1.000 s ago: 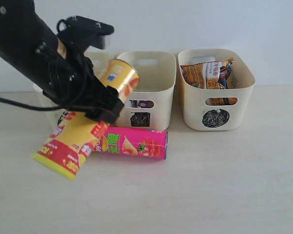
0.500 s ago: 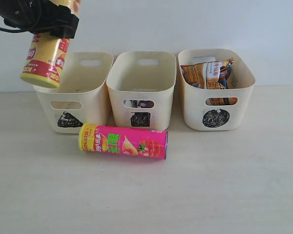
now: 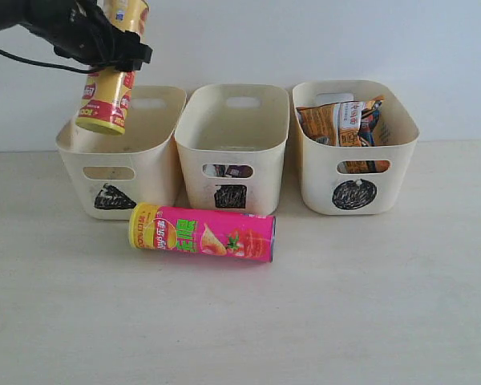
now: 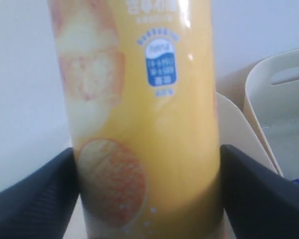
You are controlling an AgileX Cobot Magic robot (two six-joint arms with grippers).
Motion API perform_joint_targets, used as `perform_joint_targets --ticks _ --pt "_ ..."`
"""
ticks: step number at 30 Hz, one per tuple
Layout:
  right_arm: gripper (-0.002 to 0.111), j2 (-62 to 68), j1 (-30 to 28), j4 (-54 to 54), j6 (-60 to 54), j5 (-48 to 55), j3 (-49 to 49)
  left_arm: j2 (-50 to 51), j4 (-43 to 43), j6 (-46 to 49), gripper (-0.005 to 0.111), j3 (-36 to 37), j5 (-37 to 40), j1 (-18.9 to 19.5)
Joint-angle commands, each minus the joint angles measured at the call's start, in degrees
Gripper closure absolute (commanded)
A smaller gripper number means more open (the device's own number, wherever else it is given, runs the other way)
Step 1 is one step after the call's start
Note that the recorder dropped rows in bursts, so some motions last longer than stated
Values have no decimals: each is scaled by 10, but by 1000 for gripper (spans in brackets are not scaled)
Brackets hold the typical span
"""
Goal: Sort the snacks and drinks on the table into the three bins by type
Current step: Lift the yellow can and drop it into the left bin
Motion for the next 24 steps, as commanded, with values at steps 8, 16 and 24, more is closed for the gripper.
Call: perform_joint_targets --ticks 8,16,24 --pt "108 -3 2 0 0 -5 2 92 -6 3 103 -87 65 4" --pt "108 -3 2 2 0 -2 2 94 -6 3 18 -87 104 4" --pt "108 -3 2 2 0 -2 2 41 -4 44 49 -91 166 2"
